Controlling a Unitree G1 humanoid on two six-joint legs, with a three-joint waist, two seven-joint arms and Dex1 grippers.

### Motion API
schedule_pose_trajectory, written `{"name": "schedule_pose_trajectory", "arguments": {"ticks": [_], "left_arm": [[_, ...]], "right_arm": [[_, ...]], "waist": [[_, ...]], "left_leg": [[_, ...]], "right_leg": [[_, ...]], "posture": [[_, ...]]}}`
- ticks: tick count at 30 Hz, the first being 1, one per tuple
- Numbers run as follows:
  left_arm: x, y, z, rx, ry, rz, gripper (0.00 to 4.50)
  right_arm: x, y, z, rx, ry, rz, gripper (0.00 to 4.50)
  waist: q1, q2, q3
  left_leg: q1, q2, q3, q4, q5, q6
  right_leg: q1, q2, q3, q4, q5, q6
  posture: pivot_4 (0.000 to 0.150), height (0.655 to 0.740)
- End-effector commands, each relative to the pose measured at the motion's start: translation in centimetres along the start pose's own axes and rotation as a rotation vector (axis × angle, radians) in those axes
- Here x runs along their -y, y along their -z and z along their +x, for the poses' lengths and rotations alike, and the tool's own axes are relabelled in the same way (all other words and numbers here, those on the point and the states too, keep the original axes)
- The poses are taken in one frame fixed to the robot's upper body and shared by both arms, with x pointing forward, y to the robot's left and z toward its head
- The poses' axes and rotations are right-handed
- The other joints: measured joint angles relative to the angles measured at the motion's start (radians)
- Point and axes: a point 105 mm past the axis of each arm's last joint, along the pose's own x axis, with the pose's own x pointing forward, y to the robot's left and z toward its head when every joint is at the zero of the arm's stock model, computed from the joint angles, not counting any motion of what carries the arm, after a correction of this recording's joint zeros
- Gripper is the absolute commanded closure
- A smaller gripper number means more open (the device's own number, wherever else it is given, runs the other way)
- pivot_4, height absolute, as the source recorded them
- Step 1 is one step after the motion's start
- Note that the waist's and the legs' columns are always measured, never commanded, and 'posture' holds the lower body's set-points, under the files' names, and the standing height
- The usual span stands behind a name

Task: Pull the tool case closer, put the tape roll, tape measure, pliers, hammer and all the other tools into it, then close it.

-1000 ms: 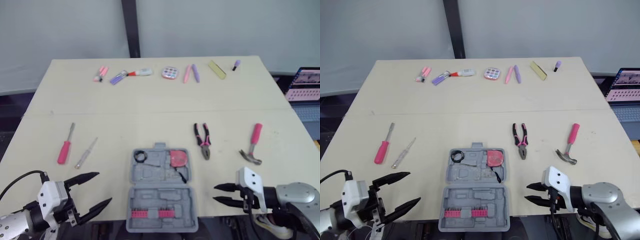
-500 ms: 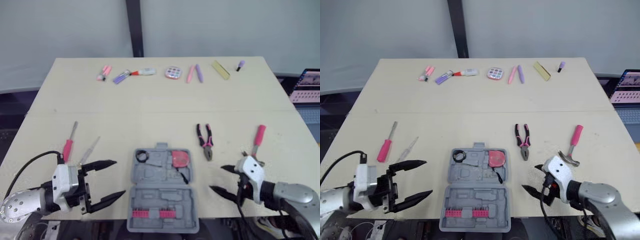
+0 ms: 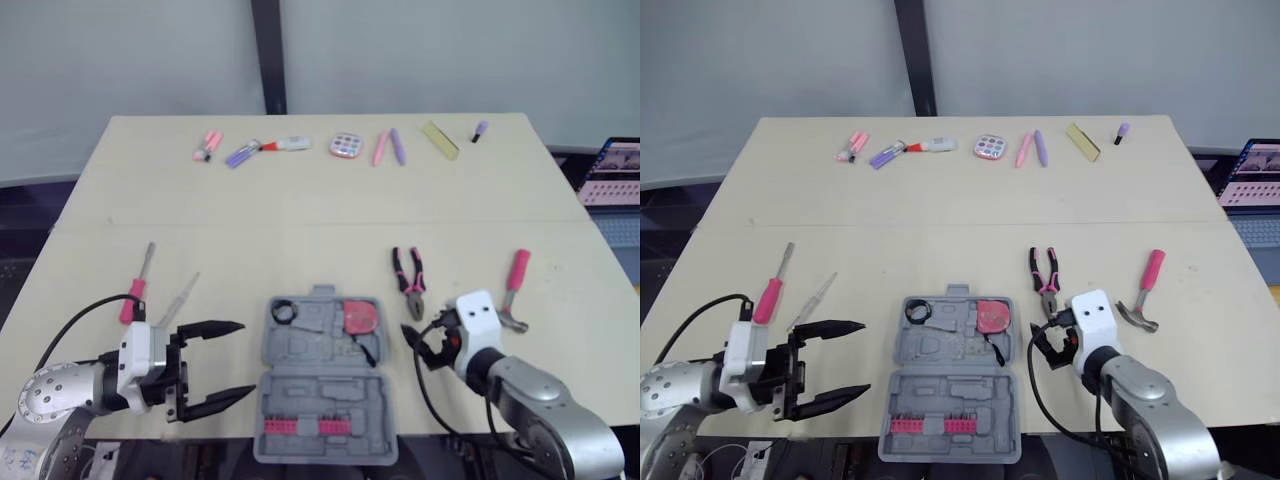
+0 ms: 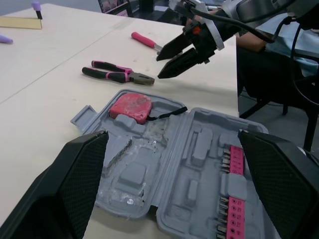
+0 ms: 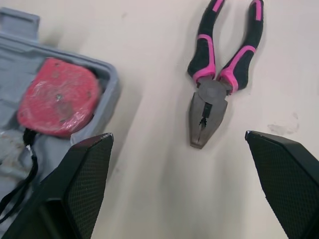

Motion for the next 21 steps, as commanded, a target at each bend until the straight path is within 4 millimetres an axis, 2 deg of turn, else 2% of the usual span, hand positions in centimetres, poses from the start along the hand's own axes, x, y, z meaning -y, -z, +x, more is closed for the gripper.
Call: {"name": "schedule_pose_trajectory", "arguments": {"ticks": [1, 9, 14, 21], "left_arm": [[0.0, 0.1, 0.3, 0.007, 0.004, 0.028, 0.0], [-0.3, 0.2, 0.3, 0.002, 0.0, 0.045, 0.0], [-0.2, 0.3, 0.1, -0.008, -0.005, 0.049, 0.0], [-0.1, 0.4, -0.1, -0.009, -0.015, 0.05, 0.0]], "right_arm": [[0.6, -0.5, 1.0, -0.001, 0.08, 0.02, 0.01], [1.8, -0.2, 4.0, -0.04, 0.157, 0.071, 0.01], [1.6, 0.0, 5.3, -0.057, 0.158, 0.112, 0.01], [1.0, 0.1, 6.1, -0.075, 0.149, 0.135, 0.01]], "waist": [[-0.002, 0.0, 0.0], [-0.02, 0.0, 0.0], [-0.026, 0.001, 0.0], [-0.027, 0.0, 0.0]], "left_leg": [[0.0, 0.0, 0.0, 0.0, 0.0, 0.0], [-0.001, 0.0, 0.0, -0.001, 0.001, 0.0], [-0.001, 0.0, 0.001, -0.002, 0.001, 0.0], [-0.001, 0.0, 0.002, -0.002, 0.001, 0.0]], "right_leg": [[0.0, 0.0, 0.0, 0.0, 0.0, 0.0], [-0.002, 0.0, 0.001, 0.003, 0.0, 0.0], [-0.005, 0.0, 0.001, 0.005, 0.0, -0.001], [-0.006, 0.0, 0.002, 0.005, -0.001, -0.001]], "posture": [[0.15, 0.74], [0.15, 0.74], [0.15, 0.74], [0.15, 0.74]]}}
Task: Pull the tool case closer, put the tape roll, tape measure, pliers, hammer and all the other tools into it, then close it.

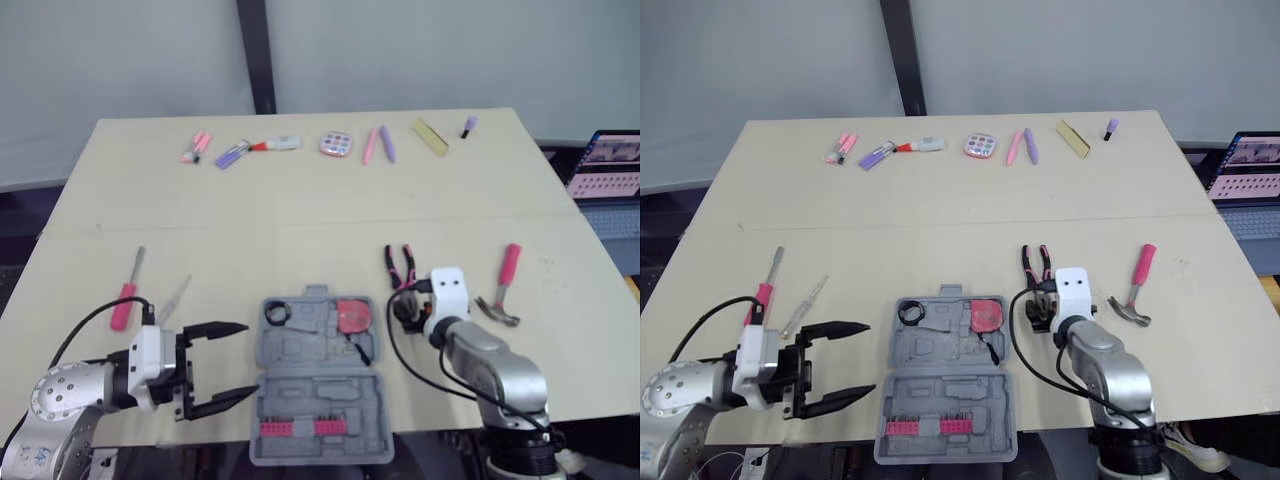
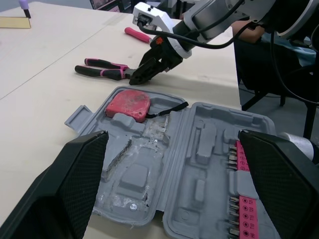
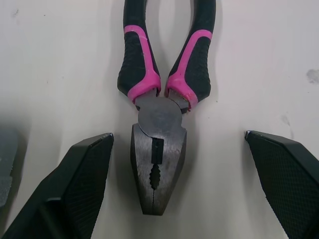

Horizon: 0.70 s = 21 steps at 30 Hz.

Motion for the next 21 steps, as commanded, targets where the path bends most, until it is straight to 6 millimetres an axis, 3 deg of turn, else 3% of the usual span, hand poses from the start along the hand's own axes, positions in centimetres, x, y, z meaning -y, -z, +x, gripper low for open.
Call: {"name": "schedule_pose_trajectory", "arguments": {"ticks": [1, 12, 15, 20, 21], "left_arm": [[-0.07, -0.5, -0.22, 0.003, -0.01, 0.036, 0.0], [-0.07, -0.31, -0.3, 0.001, -0.024, 0.035, 0.0], [-0.05, -0.27, -0.36, 0.0, -0.027, 0.034, 0.0], [-0.02, -0.22, -0.38, 0.0, -0.032, 0.03, 0.0], [-0.01, -0.22, -0.38, 0.001, -0.033, 0.03, 0.0]], "right_arm": [[-0.19, 0.01, 0.26, -0.002, 0.004, 0.01, 0.01], [-0.97, -0.14, 0.76, -0.004, -0.022, -0.007, 0.01], [-0.88, -0.13, 0.78, -0.006, -0.016, -0.01, 0.84], [-1.1, -0.33, 0.87, -0.001, -0.02, -0.012, 3.29], [-1.13, -0.37, 0.89, -0.001, -0.02, -0.012, 3.53]], "waist": [[0.0, 0.0, 0.0], [-0.005, 0.0, 0.0], [-0.007, 0.0, 0.0], [-0.011, 0.0, 0.0], [-0.012, 0.0, 0.0]], "left_leg": [[0.0, 0.0, 0.0, 0.0, 0.0, 0.0], [0.0, 0.0, 0.0, 0.0, 0.0, 0.0], [0.0, 0.0, 0.0, 0.0, 0.0, 0.0], [0.0, 0.0, 0.0, -0.001, 0.0, 0.0], [0.0, 0.0, 0.0, -0.001, 0.0, 0.0]], "right_leg": [[0.0, 0.0, 0.0, 0.0, 0.0, 0.0], [0.0, 0.0, 0.0, 0.0, 0.0, 0.0], [0.0, 0.0, 0.0, 0.0, 0.0, 0.0], [-0.001, 0.0, 0.0, 0.0, 0.0, 0.0], [-0.001, 0.0, 0.0, 0.0, 0.0, 0.0]], "posture": [[0.15, 0.74], [0.15, 0.74], [0.15, 0.74], [0.15, 0.74], [0.15, 0.74]]}}
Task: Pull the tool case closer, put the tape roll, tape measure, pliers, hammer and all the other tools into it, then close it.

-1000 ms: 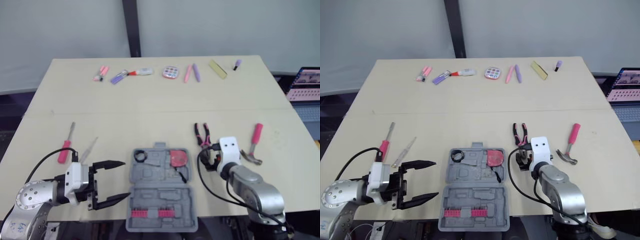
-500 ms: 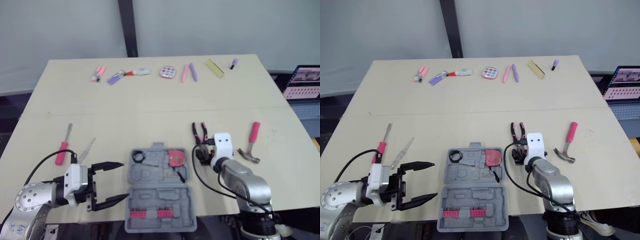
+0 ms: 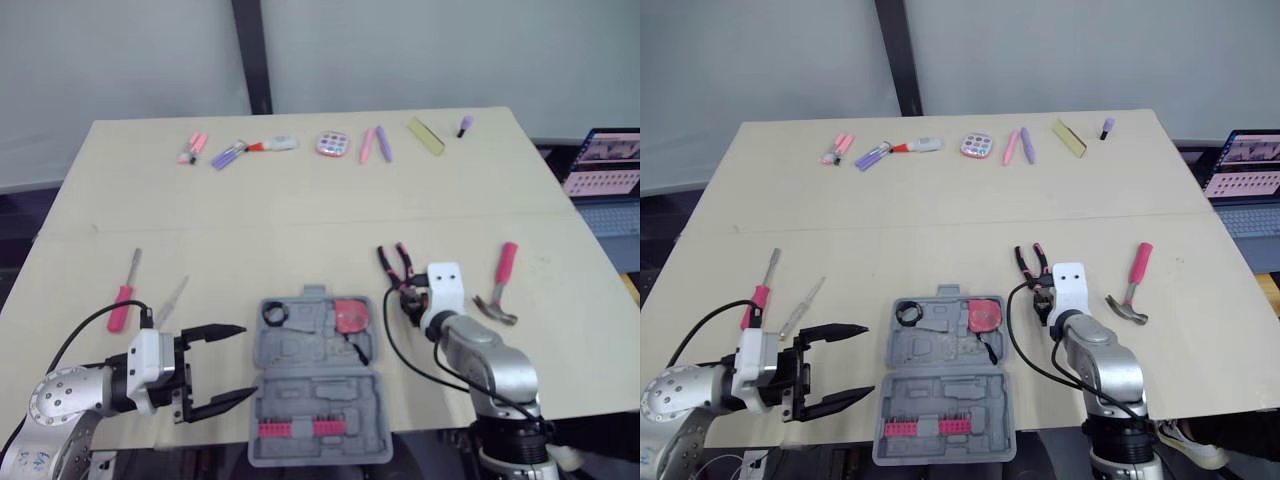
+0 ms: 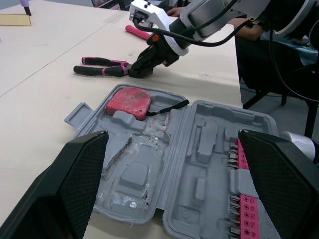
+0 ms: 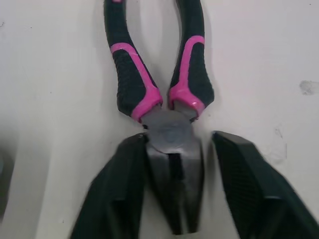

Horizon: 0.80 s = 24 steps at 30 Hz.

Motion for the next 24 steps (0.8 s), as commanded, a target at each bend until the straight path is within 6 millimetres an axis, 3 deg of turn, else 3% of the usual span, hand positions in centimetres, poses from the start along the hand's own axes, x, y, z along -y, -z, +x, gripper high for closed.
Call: {"name": "schedule_pose_trajectory", "arguments": {"ticks": [1, 9, 13, 17, 20, 24], "left_arm": [[0.0, -0.5, -0.2, 0.005, -0.014, 0.029, 0.0], [-0.2, -0.6, -0.5, 0.008, -0.03, 0.019, 0.0], [-0.6, -0.9, -1.2, 0.011, -0.048, -0.004, 0.0], [-0.6, -1.0, -1.9, 0.001, -0.049, -0.02, 0.0], [-0.8, -1.1, -2.6, -0.017, -0.052, -0.021, 0.0], [-0.8, -1.2, -3.7, -0.038, -0.055, -0.026, 0.0]], "right_arm": [[-0.7, 0.2, 0.2, -0.01, -0.023, -0.002, 3.52], [-0.3, -0.8, 0.1, 0.02, -0.022, -0.006, 3.52], [0.3, -2.9, -1.0, 0.078, -0.078, -0.075, 3.52], [-0.1, -4.6, -2.7, 0.1, -0.224, -0.225, 3.52], [-1.5, -5.8, -4.8, 0.102, -0.438, -0.405, 3.52], [-2.7, -6.0, -7.0, 0.052, -0.643, -0.635, 3.52]], "waist": [[-0.001, 0.0, 0.0], [-0.009, 0.0, 0.0], [-0.008, 0.001, 0.001], [-0.006, 0.002, 0.002], [-0.005, 0.003, 0.002], [-0.006, 0.002, 0.002]], "left_leg": [[0.0, 0.0, 0.0, 0.0, 0.0, 0.0], [0.0, 0.0, 0.0, 0.0, 0.0, 0.0], [-0.001, 0.0, 0.0, 0.0, 0.0, 0.0], [-0.004, 0.0, 0.001, 0.0, 0.0, 0.0], [-0.004, 0.0, 0.002, 0.0, 0.0, 0.001], [-0.004, 0.0, 0.002, 0.0, -0.001, 0.003]], "right_leg": [[0.0, 0.0, 0.0, 0.0, 0.0, 0.0], [0.0, 0.0, 0.0, 0.0, 0.0, 0.0], [-0.001, 0.0, 0.0, 0.0, 0.0, 0.0], [-0.004, 0.0, 0.001, 0.0, 0.0, 0.0], [-0.004, 0.0, 0.001, 0.0, 0.0, 0.0], [-0.005, 0.0, 0.001, 0.0, 0.0, 0.0]], "posture": [[0.15, 0.74], [0.15, 0.74], [0.15, 0.74], [0.15, 0.74], [0.15, 0.74], [0.15, 0.74]]}}
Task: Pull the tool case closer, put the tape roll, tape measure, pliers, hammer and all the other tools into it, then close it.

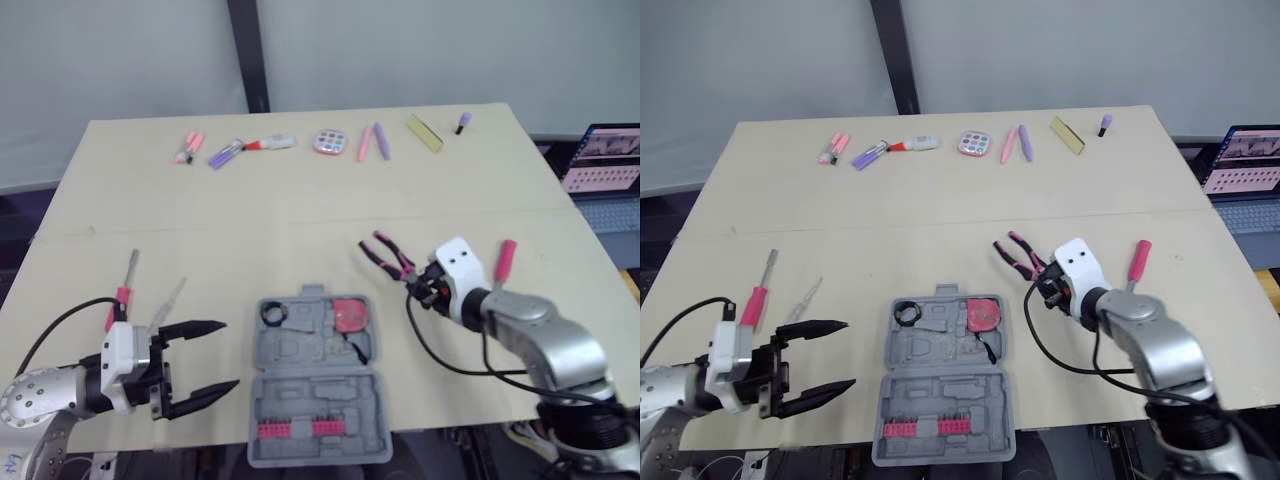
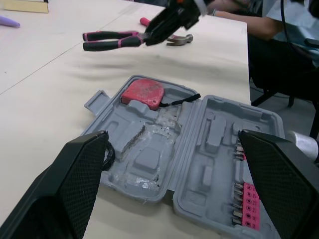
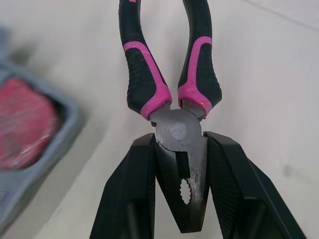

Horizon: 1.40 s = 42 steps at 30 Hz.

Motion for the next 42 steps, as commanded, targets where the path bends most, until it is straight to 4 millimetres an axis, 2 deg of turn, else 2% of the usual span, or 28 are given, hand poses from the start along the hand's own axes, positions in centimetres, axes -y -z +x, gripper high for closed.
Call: {"name": "schedule_pose_trajectory", "arguments": {"ticks": [1, 4, 8, 15, 27, 42], "left_arm": [[0.2, -0.5, -1.4, -0.006, 0.0, 0.006, 0.0], [0.3, -0.3, -2.0, -0.029, -0.001, 0.006, 0.0], [0.7, -0.1, -2.1, -0.046, -0.008, 0.005, 0.0], [0.4, 0.2, -2.8, -0.056, -0.082, 0.007, 0.0], [0.8, 1.0, -4.0, -0.093, -0.118, -0.003, 0.0], [1.8, 1.7, -3.4, -0.111, -0.059, 0.027, 0.0]], "right_arm": [[-2.7, -2.0, -1.1, 0.014, -0.244, -0.176, 3.52], [-3.6, -2.5, -1.3, -0.007, -0.345, -0.24, 3.52], [-6.4, -3.4, -1.2, -0.04, -0.558, -0.372, 3.52], [-8.5, -3.6, -0.1, -0.125, -0.681, -0.491, 3.52], [-10.2, -3.8, 3.2, -0.186, -0.656, -0.559, 3.52], [-11.5, -4.2, 5.1, -0.204, -0.611, -0.541, 3.52]], "waist": [[0.0, 0.0, 0.0], [0.002, 0.0, 0.0], [0.002, 0.0, 0.0], [0.003, 0.0, 0.0], [0.001, -0.001, 0.0], [-0.001, -0.001, 0.0]], "left_leg": [[0.0, 0.0, 0.0, 0.0, 0.0, 0.0], [0.0, 0.0, 0.001, 0.001, 0.0, 0.0], [0.0, 0.0, 0.001, 0.001, 0.0, 0.0], [-0.001, 0.0, 0.0, 0.002, 0.0, -0.001], [-0.001, 0.0, 0.0, 0.002, 0.001, -0.002], [-0.001, 0.0, 0.0, 0.002, 0.001, -0.002]], "right_leg": [[0.0, 0.0, 0.0, 0.0, 0.0, 0.0], [0.0, 0.0, 0.0, 0.0, 0.0, 0.0], [0.0, 0.0, 0.0, 0.0, 0.0, 0.0], [0.0, -0.001, 0.0, 0.0, 0.0, 0.0], [-0.002, -0.001, 0.0, 0.0, 0.0, 0.0], [-0.002, -0.001, 0.0, 0.001, 0.0, 0.0]], "posture": [[0.15, 0.74], [0.15, 0.74], [0.15, 0.74], [0.15, 0.74], [0.15, 0.74], [0.15, 0.74]]}}
